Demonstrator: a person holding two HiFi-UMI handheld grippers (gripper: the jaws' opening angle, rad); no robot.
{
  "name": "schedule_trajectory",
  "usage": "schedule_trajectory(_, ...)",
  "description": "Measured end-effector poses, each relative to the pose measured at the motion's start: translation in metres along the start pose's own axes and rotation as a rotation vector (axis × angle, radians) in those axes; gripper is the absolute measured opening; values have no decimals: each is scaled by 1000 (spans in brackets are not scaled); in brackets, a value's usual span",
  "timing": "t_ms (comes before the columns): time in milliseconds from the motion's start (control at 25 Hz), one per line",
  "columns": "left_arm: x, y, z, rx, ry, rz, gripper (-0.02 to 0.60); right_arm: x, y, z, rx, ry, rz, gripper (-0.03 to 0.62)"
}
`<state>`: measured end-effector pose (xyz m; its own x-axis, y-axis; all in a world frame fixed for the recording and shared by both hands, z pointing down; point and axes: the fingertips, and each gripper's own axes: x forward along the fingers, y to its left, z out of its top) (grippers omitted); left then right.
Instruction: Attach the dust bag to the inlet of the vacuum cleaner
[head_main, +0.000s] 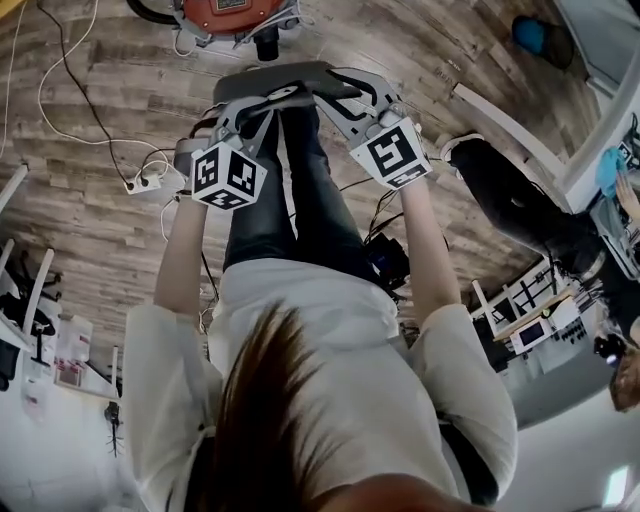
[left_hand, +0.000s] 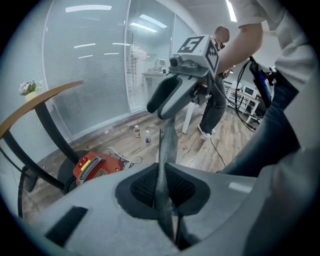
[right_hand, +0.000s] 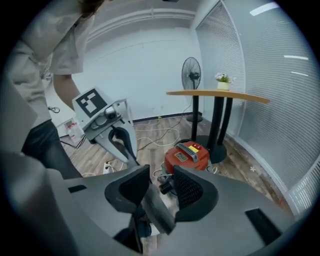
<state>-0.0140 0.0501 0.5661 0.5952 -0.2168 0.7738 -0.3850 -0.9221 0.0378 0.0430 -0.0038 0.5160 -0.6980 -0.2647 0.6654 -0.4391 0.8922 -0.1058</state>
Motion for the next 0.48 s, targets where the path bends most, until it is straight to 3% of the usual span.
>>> schedule_trajectory(200, 34, 5, -23, 36, 44, -22, 38, 35, 12, -39, -174, 139, 101, 178)
schedule_trajectory(480, 72, -1, -55, 14, 78, -51, 38, 74, 30, -88, -280, 246, 246, 187)
